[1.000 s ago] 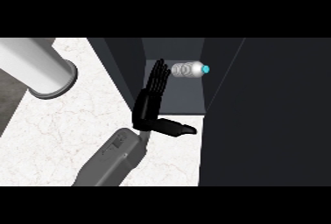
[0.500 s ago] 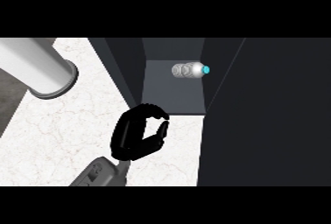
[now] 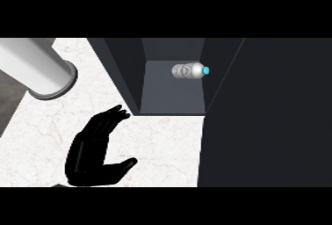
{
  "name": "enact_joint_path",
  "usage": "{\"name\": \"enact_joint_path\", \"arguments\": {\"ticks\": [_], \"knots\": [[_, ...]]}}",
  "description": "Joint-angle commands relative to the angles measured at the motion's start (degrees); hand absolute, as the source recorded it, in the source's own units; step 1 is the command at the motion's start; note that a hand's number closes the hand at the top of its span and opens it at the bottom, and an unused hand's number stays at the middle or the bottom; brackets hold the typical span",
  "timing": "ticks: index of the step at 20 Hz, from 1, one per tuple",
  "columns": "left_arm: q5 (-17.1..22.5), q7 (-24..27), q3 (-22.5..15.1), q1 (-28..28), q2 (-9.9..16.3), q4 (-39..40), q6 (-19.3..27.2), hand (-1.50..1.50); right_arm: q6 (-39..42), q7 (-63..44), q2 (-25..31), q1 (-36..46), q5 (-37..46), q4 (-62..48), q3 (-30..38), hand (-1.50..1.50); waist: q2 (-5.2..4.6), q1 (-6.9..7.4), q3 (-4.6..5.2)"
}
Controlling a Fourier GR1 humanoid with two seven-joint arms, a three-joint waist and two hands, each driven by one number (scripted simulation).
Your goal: Pick up the bottled water, place it into the cabinet and close the cabinet
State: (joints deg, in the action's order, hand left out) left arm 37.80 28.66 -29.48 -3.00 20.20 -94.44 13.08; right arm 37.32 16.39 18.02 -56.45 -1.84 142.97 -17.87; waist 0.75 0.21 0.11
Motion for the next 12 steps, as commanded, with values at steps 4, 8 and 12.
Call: {"name": "enact_joint_path", "arguments": {"ticks": [4, 8, 12], "knots": [[5.0, 0.6, 4.4, 8.9, 4.2, -6.5, -3.0, -1.50, 3.2, -6.4, 5.3, -1.0, 7.1, 13.2, -7.8, 1.50, -0.22, 0.50, 0.17], [8.4, 0.8, 8.3, 12.4, 7.5, -8.1, -6.1, -1.50, 3.8, -7.4, 5.3, 1.8, 11.0, 13.4, -15.4, 1.50, 0.42, 0.30, 0.39], [10.4, 1.1, 10.6, 14.7, 10.0, -10.4, -9.1, -1.50, 3.6, -10.8, 6.4, 6.9, 12.9, 10.9, -18.1, 1.50, 0.52, 1.88, 0.60]]}}
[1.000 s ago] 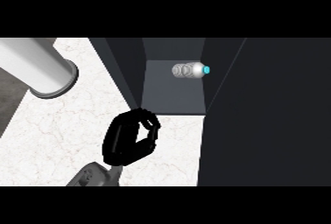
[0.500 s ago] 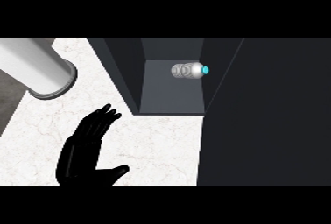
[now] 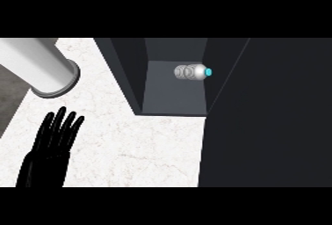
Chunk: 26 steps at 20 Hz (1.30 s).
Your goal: Pick up the bottled water, place it into the cabinet and close the cabinet
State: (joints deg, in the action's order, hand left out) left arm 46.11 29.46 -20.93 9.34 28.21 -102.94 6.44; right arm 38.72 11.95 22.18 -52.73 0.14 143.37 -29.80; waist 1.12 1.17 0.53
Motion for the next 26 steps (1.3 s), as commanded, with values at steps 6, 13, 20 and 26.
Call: {"name": "enact_joint_path", "arguments": {"ticks": [6, 13, 20, 26], "knots": [[4.5, 0.1, 5.7, 5.7, 5.8, -2.4, -6.1, -1.50, -2.6, -9.0, -0.3, 4.1, 7.5, 8.9, -12.6, 1.50, -0.44, 1.65, 0.40], [7.2, -0.5, 7.3, 8.5, 8.3, -4.0, -10.6, -1.50, -6.4, -8.9, -3.1, 6.4, 1.9, 4.5, -17.4, 1.50, -1.48, 5.43, 0.36], [8.6, -1.0, 9.4, 8.6, 11.4, -3.9, -15.5, -1.50, -8.2, -13.4, -2.8, 13.9, 1.5, 1.4, -16.3, 1.50, -2.37, 8.31, 0.43], [8.6, -1.7, 10.2, 8.0, 13.1, -4.5, -16.8, -1.50, -8.5, -15.9, -2.1, 18.6, 0.6, -0.2, -15.1, 1.50, -2.91, 10.89, 0.59]]}}
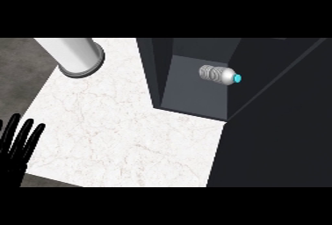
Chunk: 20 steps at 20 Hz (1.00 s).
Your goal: Pick up the bottled water, place it into the cabinet and close the cabinet
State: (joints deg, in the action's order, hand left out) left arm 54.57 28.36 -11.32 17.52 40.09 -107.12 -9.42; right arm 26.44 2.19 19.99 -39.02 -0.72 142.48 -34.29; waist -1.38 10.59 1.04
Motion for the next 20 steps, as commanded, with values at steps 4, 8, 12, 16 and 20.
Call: {"name": "enact_joint_path", "arguments": {"ticks": [4, 8, 12, 16, 20], "knots": [[1.1, -1.1, 1.4, -0.9, 2.1, 0.6, -2.3, -1.50, 4.2, -7.4, 1.3, 9.0, 2.0, 0.7, -8.4, 1.50, -0.81, 2.61, 0.39], [1.1, -1.5, 1.3, -0.9, 2.8, 0.3, -3.2, -1.50, 6.6, -7.9, 4.3, 14.3, 2.6, 1.0, -6.0, -1.50, -0.47, 5.02, 0.65], [1.5, -1.7, 2.0, -1.0, 3.2, 0.4, -3.4, -1.50, 5.8, -9.6, 3.2, 17.9, 1.0, 0.2, -6.5, 1.50, -0.29, 4.52, 0.54], [2.1, -2.2, 2.9, -1.6, 4.0, 1.5, -4.0, -1.50, 5.5, -11.6, 2.6, 21.2, 0.5, -1.3, -6.2, 1.50, -0.73, 4.33, 0.70], [2.5, -2.3, 3.0, -1.8, 4.2, 1.4, -4.8, -1.50, 6.2, -14.2, 2.9, 24.7, 0.0, -0.9, -6.2, 1.50, -0.37, 3.71, 0.70]]}}
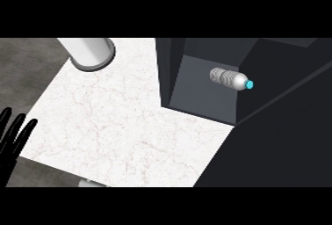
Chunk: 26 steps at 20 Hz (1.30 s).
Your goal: Pick up the bottled water, place it into the cabinet and close the cabinet
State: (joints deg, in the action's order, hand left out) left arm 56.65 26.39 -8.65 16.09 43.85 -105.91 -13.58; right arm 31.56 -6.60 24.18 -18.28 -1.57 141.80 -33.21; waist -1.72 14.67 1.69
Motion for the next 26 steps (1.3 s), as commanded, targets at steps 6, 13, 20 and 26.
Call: {"name": "enact_joint_path", "arguments": {"ticks": [6, 13, 20, 26], "knots": [[1.8, -0.1, 1.6, -0.1, 0.6, 1.6, -1.4, -1.50, -0.3, -6.7, -3.8, 5.5, -1.3, -2.1, -6.5, 1.50, -0.49, -0.78, 0.06], [1.9, 0.0, 2.1, -1.0, 0.8, 1.3, -2.1, -1.50, 1.9, -6.0, -4.7, 4.9, -8.1, -5.0, -7.8, 1.50, -2.05, 1.20, -0.09], [2.5, -0.4, 3.2, -1.7, 1.8, 2.0, -3.1, -1.50, 0.8, -5.7, -6.5, 5.8, -13.2, -8.0, -4.8, 1.50, -2.41, 1.32, -0.23], [2.6, -0.2, 3.3, -1.4, 1.6, 3.2, -3.6, -1.50, -2.9, -11.5, -10.3, 15.2, -12.5, -12.6, -0.2, 1.50, -1.45, 0.32, -0.31]]}}
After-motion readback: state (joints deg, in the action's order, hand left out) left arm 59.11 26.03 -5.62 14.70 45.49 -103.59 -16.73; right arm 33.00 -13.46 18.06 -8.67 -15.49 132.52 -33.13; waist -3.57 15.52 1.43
